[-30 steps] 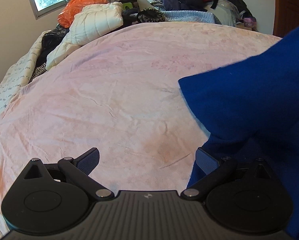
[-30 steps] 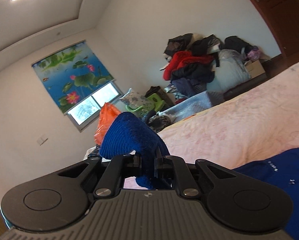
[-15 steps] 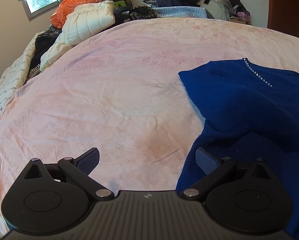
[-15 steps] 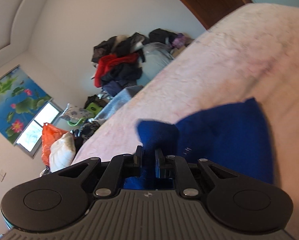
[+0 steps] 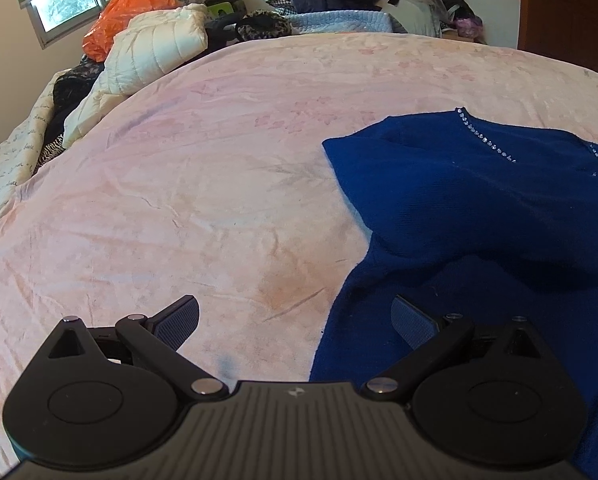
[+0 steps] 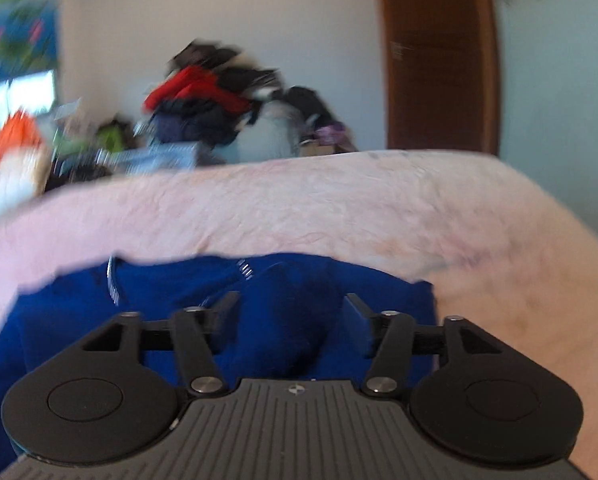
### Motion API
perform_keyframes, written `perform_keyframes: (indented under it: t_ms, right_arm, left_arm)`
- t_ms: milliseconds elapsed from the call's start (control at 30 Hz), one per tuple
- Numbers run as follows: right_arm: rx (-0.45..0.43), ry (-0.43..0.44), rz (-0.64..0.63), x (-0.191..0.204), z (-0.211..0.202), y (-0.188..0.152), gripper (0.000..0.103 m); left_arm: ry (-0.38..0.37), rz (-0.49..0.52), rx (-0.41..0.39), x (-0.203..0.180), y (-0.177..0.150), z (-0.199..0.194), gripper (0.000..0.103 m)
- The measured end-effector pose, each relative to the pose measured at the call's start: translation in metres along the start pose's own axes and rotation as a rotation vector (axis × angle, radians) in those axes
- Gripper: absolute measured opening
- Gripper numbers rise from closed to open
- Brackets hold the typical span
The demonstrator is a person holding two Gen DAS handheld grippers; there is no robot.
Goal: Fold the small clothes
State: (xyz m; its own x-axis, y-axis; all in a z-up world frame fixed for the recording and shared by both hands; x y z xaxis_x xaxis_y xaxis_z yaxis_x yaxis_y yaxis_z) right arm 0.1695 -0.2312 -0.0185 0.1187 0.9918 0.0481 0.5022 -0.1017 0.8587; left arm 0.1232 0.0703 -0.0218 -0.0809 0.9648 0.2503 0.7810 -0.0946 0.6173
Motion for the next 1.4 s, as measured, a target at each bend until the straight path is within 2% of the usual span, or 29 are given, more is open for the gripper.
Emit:
perform_keyframes:
  t_ms: [100,167,233,267,333,367,400,467,533,600,633,667,733,800,867,933,1033,1400]
  right_arm:
    - [0.044,-0.071,-0.099,0.014,0.013,-0.008,0.071]
    - [0.048,-0.149,-0.057,-0.003,0.008,-0.015,0.071]
    - [0.03,-0.198,0.093,-0.033,0.001,-0.019,0.075]
    - [0.005,-0.205,0.22,-0.055,-0.003,-0.021,0.076]
    - [-0.08,-0.248,0.46,-0.087,-0.021,-0.026,0.077]
    - [-0.11,-0.273,0.505,-0.094,-0.027,-0.027,0.078]
    - [-0.131,-0.263,0.503,-0.095,-0.031,-0.027,0.077]
    - [-0.134,-0.147,0.459,-0.088,-0.031,-0.025,0.077]
    - [-0.073,0.006,0.429,-0.075,-0.022,-0.025,0.077]
    - [0.014,0.093,0.421,-0.064,-0.009,-0.029,0.076]
    - [0.05,0.08,0.423,-0.063,-0.003,-0.033,0.076]
    - [0.076,0.031,0.429,-0.061,0.003,-0.033,0.075]
    - [0.06,-0.027,0.451,-0.064,0.0,-0.036,0.072]
    - [0.03,-0.026,0.443,-0.059,-0.01,-0.034,0.076]
    - [0.012,-0.014,0.368,-0.045,-0.017,-0.03,0.083]
    - [0.029,0.002,0.296,-0.033,-0.016,-0.032,0.092]
    - [0.115,-0.016,0.278,-0.032,-0.003,-0.041,0.092]
    - [0.126,0.036,0.261,-0.033,-0.03,-0.052,0.096]
  left_arm:
    - [-0.018,0.005,-0.007,-0.005,-0.001,-0.004,0.103]
    - [-0.031,0.009,-0.015,-0.006,-0.002,-0.007,0.103]
    - [-0.039,0.014,-0.021,-0.008,-0.003,-0.008,0.103]
    - [-0.043,0.014,-0.021,-0.008,-0.004,-0.007,0.103]
    - [-0.058,0.004,-0.013,-0.009,-0.006,-0.005,0.103]
    - [-0.067,-0.002,-0.008,-0.01,-0.006,-0.004,0.103]
    - [-0.076,-0.006,-0.003,-0.011,-0.007,-0.003,0.103]
    - [-0.083,0.0,0.0,-0.013,-0.008,-0.003,0.103]
    - [-0.075,0.009,0.0,-0.014,-0.01,-0.004,0.103]
    - [-0.075,0.009,-0.001,-0.014,-0.011,-0.006,0.103]
    - [-0.075,0.007,-0.001,-0.013,-0.012,-0.006,0.103]
    - [-0.074,0.007,-0.001,-0.012,-0.012,-0.006,0.103]
    - [-0.068,0.005,0.002,-0.01,-0.014,-0.006,0.103]
    - [-0.07,0.001,0.006,-0.009,-0.015,-0.005,0.103]
    - [-0.076,-0.005,0.014,-0.01,-0.016,-0.004,0.103]
    - [-0.084,-0.006,0.016,-0.011,-0.018,-0.004,0.103]
    - [-0.085,0.005,0.012,-0.013,-0.02,-0.006,0.103]
    - [-0.096,0.007,0.023,-0.011,-0.029,-0.009,0.103]
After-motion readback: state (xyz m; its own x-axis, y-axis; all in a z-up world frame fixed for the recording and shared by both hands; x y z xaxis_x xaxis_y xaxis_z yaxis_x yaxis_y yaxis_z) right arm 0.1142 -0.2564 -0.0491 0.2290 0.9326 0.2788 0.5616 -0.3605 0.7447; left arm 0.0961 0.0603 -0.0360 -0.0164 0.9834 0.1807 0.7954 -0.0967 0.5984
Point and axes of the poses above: each gripper's, at about its wrist camera, not at the fingertips, and z roughly the way its jaws point, x to its left, y to its top, the point moved 2 cm from there along z, roughly the way its jaws point, and after that the axes turned 6 degrees about z, right-handed, at the moved point
